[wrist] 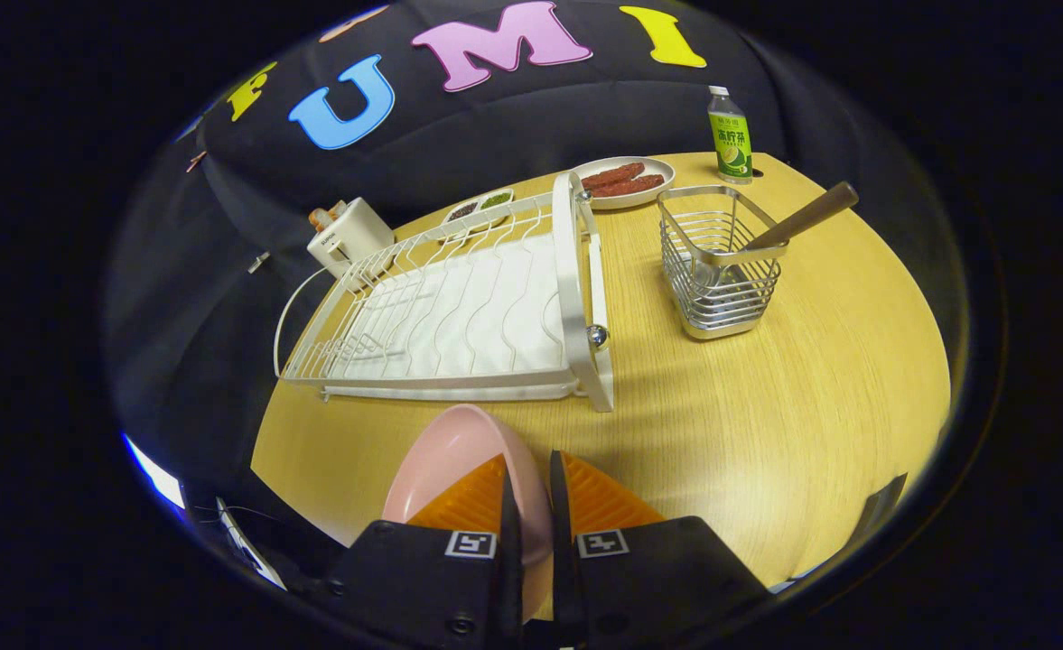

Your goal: Take the plate from the dish rack, then take the spoon from the basket and place it into the plate.

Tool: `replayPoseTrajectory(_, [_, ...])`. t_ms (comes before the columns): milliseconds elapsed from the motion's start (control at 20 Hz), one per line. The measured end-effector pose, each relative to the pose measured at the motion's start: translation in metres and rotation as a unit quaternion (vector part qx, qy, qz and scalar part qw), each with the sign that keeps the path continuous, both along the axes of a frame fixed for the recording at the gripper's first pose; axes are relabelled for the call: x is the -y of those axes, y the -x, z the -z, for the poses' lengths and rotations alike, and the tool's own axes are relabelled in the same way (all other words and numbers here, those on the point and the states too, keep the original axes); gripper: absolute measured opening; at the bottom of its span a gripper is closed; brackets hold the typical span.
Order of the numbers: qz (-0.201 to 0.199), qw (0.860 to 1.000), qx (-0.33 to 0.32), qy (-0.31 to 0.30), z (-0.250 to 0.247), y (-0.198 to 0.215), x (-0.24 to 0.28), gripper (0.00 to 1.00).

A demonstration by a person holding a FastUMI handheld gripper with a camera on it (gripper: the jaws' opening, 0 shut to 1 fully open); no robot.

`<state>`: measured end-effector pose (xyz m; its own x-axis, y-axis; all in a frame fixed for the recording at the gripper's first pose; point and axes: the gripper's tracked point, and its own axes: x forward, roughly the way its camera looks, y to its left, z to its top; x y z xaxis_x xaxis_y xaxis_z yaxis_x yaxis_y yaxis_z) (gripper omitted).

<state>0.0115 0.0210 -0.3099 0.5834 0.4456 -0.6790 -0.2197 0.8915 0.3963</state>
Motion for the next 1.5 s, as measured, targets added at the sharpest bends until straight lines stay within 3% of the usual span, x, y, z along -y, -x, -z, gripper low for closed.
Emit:
replayPoseTrajectory(100, [-0.003,1.0,0.006,0.001,0.004,-0.006,0.004,0.2])
replayPoseTrajectory(200, [-0.009,1.0,0.01,-0.001,0.001,-0.008,0.01,0.31])
replayPoseTrajectory(350, [-0.02,0.999,0.045,0.011,-0.01,-0.011,0.026,0.98])
replayPoseTrajectory(850, [0.0,0.988,0.148,0.043,-0.043,-0.031,0.121,0.98])
replayPoseTrajectory(1200, [-0.006,0.971,0.232,0.062,-0.048,-0.061,0.145,0.98])
replayPoseTrajectory(1500, [0.032,0.961,0.271,0.05,-0.051,-0.106,0.16,0.98])
